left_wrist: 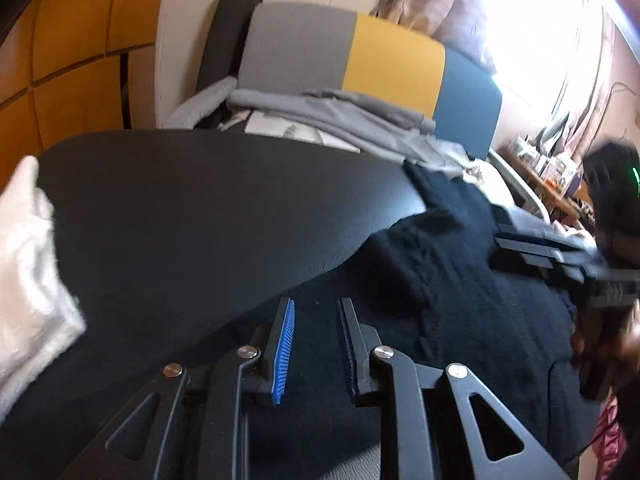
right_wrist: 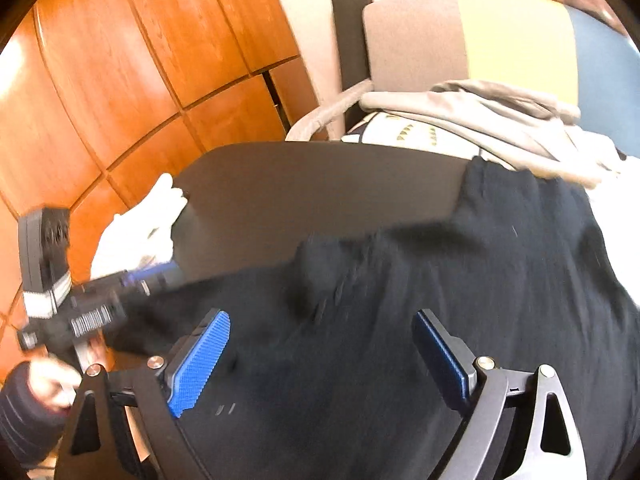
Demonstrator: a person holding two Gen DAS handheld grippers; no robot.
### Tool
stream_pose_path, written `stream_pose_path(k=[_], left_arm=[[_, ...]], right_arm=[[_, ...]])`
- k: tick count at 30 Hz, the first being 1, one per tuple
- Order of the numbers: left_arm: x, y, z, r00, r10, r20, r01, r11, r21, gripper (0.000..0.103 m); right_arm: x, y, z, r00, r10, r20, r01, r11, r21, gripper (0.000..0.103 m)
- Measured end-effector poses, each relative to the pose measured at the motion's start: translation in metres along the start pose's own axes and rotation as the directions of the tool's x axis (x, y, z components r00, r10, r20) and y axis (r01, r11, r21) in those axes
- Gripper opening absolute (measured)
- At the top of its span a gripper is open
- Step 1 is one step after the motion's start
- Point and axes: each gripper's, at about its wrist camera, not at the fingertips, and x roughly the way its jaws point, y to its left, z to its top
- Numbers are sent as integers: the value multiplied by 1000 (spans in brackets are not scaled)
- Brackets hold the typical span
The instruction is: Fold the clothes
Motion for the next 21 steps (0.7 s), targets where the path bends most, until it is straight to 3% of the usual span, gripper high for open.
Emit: stream_pose_path(k=[5,8,12,14,21], left_arm=[[27,12,-9,994,85,-66,-85,996,0,21],[33,19,-17,995,84,-61,-84,996,-4,21],[34,27,-18,994,93,-56,-95,995,-30,23],[35,32,-16,992,117,-53,-119,992,-43,23],[38,53,-2,990,130,-60,-135,987,-91,23]], right_arm=[[55,-20,35,998,-33,-61,32,999,-24,94],[88,-29,43,987,-92,-133,86,995,-51,93],[107,-27,50,978,-152,-144,139,985,-99,96],[117,-26,53,972,-182,-147,164,979,-124,103],[148,-22,66,950,-273,-150,242,950,-196,103]])
